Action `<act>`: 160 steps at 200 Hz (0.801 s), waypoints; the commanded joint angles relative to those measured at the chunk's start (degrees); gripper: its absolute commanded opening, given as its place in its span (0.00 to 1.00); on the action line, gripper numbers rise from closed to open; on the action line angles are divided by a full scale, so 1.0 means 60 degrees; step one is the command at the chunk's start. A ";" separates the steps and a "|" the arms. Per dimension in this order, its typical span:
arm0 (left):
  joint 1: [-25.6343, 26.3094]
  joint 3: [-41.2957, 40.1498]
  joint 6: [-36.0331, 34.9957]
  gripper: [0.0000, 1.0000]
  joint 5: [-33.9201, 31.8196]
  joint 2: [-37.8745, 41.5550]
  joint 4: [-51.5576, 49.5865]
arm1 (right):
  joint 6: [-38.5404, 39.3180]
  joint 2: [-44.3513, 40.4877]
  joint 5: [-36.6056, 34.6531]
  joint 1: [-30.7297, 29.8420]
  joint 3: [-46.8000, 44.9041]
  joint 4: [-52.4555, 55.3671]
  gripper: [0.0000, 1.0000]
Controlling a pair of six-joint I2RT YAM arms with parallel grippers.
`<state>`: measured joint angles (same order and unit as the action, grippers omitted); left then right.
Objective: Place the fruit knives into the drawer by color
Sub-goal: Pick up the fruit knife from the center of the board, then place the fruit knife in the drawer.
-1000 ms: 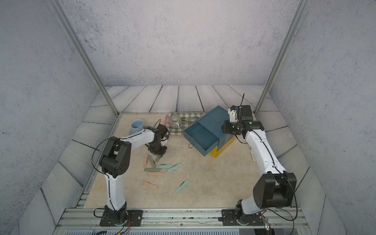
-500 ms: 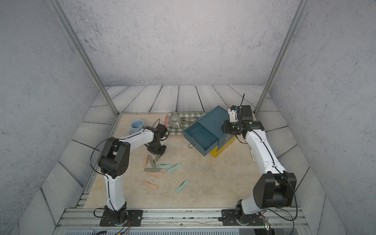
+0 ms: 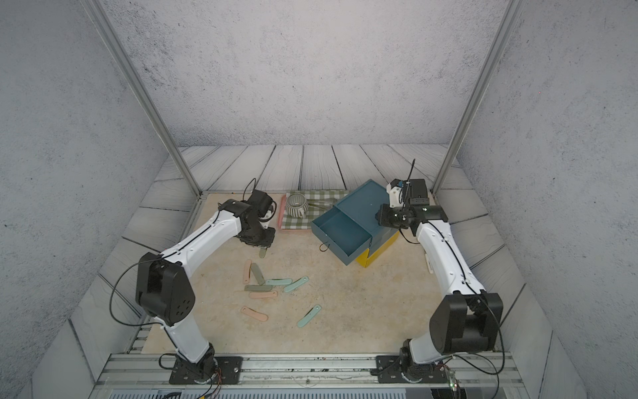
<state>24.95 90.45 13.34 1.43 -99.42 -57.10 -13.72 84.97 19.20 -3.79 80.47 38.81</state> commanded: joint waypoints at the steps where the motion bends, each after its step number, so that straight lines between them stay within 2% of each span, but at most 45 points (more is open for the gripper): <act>1: -0.0030 0.0405 0.0869 0.10 0.1439 0.0941 -0.0073 | -0.0146 0.0451 -0.0184 -0.0008 -0.0449 0.0957 0.20; 31: 0.0241 0.0402 0.2073 0.12 0.2522 0.1942 0.1123 | -0.0203 0.0452 -0.0155 -0.0005 -0.0506 0.0886 0.20; 56: 0.0513 -0.0262 0.3645 0.13 0.3738 0.2591 0.3112 | -0.0224 0.0446 -0.0152 -0.0004 -0.0511 0.0856 0.20; 76: 0.0993 -0.0655 0.4669 0.13 0.3881 0.2802 0.4613 | -0.0241 0.0444 -0.0127 -0.0005 -0.0524 0.0842 0.20; 128: 0.2056 0.0428 0.5802 0.13 0.3689 0.1326 0.5542 | -0.0248 0.0426 -0.0118 -0.0003 -0.0553 0.0857 0.20; 160: 0.2604 0.1561 0.6123 0.13 0.3083 0.0148 0.5139 | -0.0248 0.0414 -0.0135 -0.0012 -0.0651 0.0849 0.20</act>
<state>38.63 95.37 46.78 22.41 -95.11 -26.81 -14.79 84.99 19.66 -3.79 79.59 36.82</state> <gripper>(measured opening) 0.261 0.201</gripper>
